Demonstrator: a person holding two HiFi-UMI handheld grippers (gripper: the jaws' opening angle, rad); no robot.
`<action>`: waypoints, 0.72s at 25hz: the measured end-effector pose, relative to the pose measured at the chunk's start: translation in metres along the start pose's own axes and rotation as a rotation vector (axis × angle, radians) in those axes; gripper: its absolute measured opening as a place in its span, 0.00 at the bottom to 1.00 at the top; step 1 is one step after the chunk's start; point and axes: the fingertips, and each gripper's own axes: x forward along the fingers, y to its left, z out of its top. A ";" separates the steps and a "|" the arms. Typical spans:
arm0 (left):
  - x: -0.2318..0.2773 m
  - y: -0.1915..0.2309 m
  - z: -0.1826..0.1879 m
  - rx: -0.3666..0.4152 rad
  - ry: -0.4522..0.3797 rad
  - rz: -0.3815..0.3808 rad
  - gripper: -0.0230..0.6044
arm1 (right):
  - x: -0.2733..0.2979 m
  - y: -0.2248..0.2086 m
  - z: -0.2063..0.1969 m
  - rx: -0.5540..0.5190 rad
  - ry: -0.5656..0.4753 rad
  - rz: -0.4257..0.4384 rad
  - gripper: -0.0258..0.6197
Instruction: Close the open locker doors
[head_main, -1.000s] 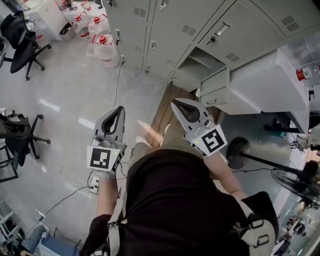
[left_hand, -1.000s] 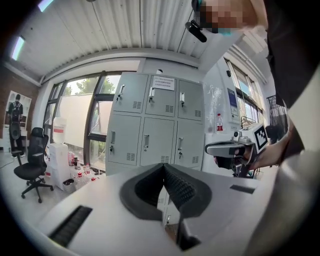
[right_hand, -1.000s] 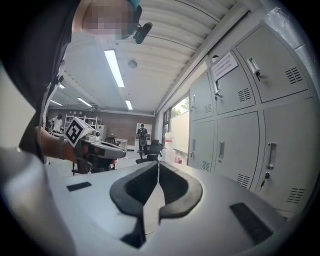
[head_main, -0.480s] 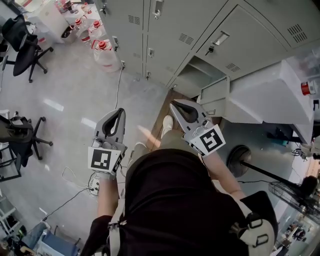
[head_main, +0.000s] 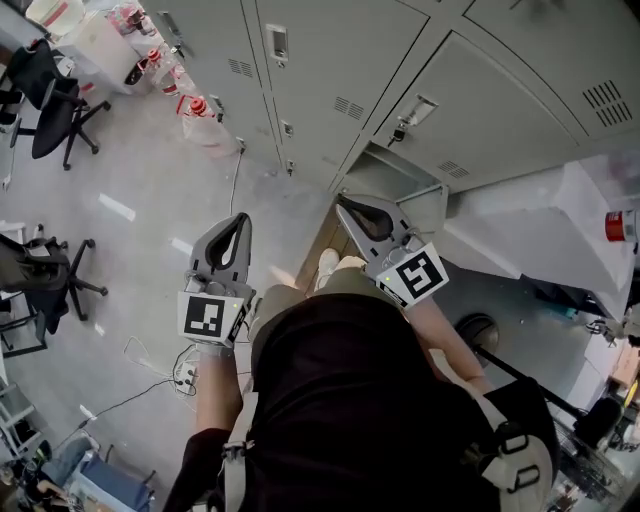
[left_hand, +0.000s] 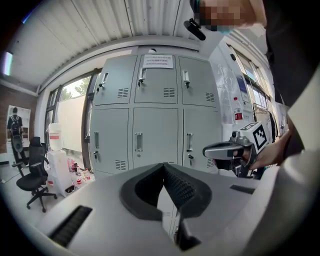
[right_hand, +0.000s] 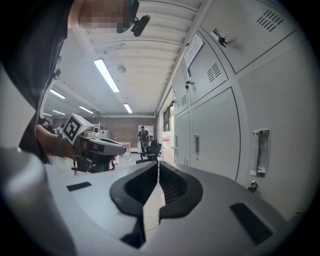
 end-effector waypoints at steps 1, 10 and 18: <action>0.009 -0.005 0.003 0.002 -0.005 -0.004 0.05 | -0.003 -0.009 -0.001 0.003 0.002 0.001 0.07; 0.059 -0.037 0.005 -0.003 0.021 -0.071 0.05 | -0.034 -0.064 -0.012 0.017 0.013 -0.077 0.07; 0.094 -0.068 0.003 0.031 0.029 -0.269 0.05 | -0.082 -0.091 -0.028 0.049 0.064 -0.282 0.07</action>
